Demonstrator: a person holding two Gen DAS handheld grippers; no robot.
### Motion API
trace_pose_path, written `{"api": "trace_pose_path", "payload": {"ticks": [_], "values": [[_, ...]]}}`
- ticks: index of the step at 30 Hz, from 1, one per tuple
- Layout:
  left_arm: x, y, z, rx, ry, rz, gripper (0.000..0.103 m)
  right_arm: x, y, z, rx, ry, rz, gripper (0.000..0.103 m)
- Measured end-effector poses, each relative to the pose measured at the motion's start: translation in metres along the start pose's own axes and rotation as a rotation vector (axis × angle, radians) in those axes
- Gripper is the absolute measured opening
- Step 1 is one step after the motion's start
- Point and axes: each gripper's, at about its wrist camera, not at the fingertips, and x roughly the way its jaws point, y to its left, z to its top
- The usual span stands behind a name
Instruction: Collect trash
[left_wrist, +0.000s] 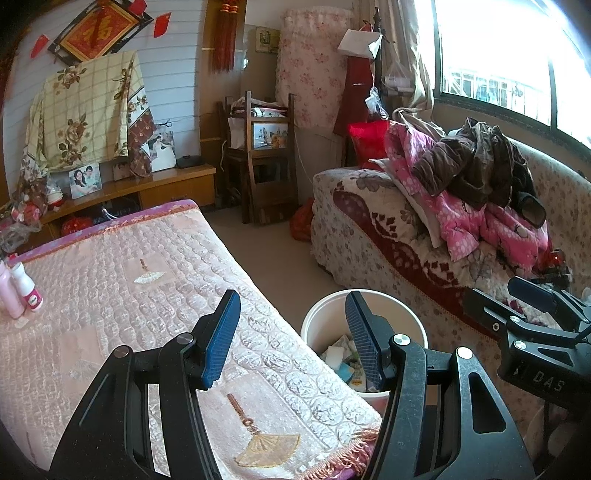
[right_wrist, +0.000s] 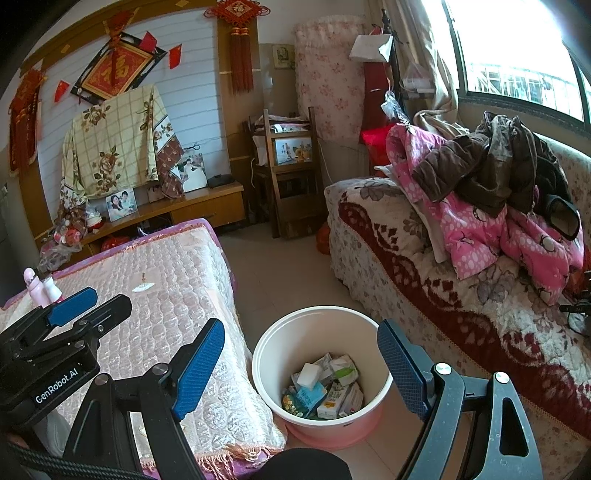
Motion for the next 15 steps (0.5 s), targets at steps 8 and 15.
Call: {"api": "trace_pose_path", "payload": {"ticks": [8,15], "values": [[0.002,-0.001,-0.001,0.005,0.008,-0.009,0.058,0.002,-0.002,-0.001,0.0,0.008,-0.001,0.083],[0.009,0.009,-0.006,-0.013,0.025,-0.013,0.058,0.013,0.001,-0.01,-0.015,0.042,0.003,0.083]]}}
